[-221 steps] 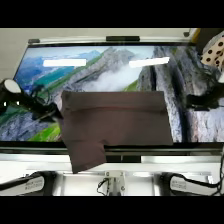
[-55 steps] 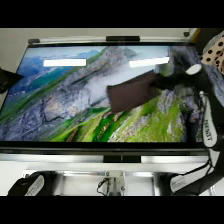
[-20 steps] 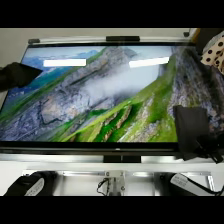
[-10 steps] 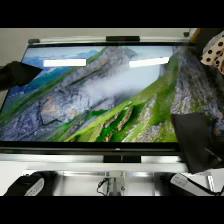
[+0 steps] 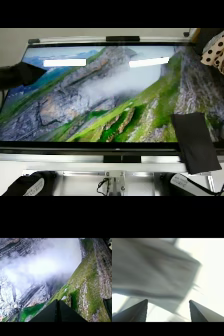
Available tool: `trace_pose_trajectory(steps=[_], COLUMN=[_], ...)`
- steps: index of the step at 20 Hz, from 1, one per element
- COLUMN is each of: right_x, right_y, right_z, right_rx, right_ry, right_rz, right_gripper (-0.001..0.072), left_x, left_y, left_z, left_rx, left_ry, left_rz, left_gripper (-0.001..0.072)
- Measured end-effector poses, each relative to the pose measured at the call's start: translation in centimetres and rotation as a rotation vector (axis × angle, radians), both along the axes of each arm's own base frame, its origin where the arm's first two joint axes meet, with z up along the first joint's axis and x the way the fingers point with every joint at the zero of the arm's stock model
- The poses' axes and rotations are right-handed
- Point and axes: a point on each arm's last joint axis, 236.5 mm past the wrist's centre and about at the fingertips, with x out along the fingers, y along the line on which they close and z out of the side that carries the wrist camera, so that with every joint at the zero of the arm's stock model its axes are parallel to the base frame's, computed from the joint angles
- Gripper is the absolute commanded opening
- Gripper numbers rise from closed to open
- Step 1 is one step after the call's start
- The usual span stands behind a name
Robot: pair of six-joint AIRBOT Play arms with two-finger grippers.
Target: Fold the shirts.
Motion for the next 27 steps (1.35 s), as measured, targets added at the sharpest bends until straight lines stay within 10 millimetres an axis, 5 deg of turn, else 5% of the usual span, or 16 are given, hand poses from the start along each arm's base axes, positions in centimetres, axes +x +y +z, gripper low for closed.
trace_pose_trajectory(steps=[3,5,6,7,8,11,14,18,27], right_x=[10.1,16.1,18.3,19.6,20.4,19.7,17.7,16.5,15.9], right_y=[3.0,7.5,10.5,13.2,16.1,22.3,26.4,28.6,29.2], right_z=[3.6,5.6,5.6,5.1,3.9,-0.8,-4.1,-5.5,-6.0], right_rx=[-0.051,-0.122,-0.151,-0.172,-0.176,-0.103,0.013,0.081,0.107], right_ry=[-0.318,-0.435,-0.444,-0.423,-0.384,-0.214,-0.075,-0.011,0.022], right_rz=[0.207,0.395,0.492,0.560,0.613,0.705,0.756,0.779,0.784], right_gripper=[0.0624,0.0625,0.0625,0.0626,0.0626,0.0626,0.0626,0.0625,0.0626], left_x=[1.0,2.2,2.9,3.4,3.8,3.5,3.3,3.8,3.6], left_y=[0.6,1.4,1.9,2.2,2.1,1.6,1.0,-0.3,-1.8], left_z=[-3.4,-7.6,-9.9,-12.1,-14.4,-20.3,-23.0,-23.8,-24.3], left_rx=[0.158,0.354,0.472,0.573,0.663,0.833,0.901,0.896,0.849], left_ry=[0.070,0.175,0.236,0.295,0.355,0.548,0.618,0.604,0.608], left_rz=[-0.014,-0.020,-0.025,-0.037,-0.053,-0.066,-0.049,-0.039,-0.055], left_gripper=[0.0025,0.0031,0.0215,0.0627,0.0710,0.0708,0.0707,0.0707,0.0707])
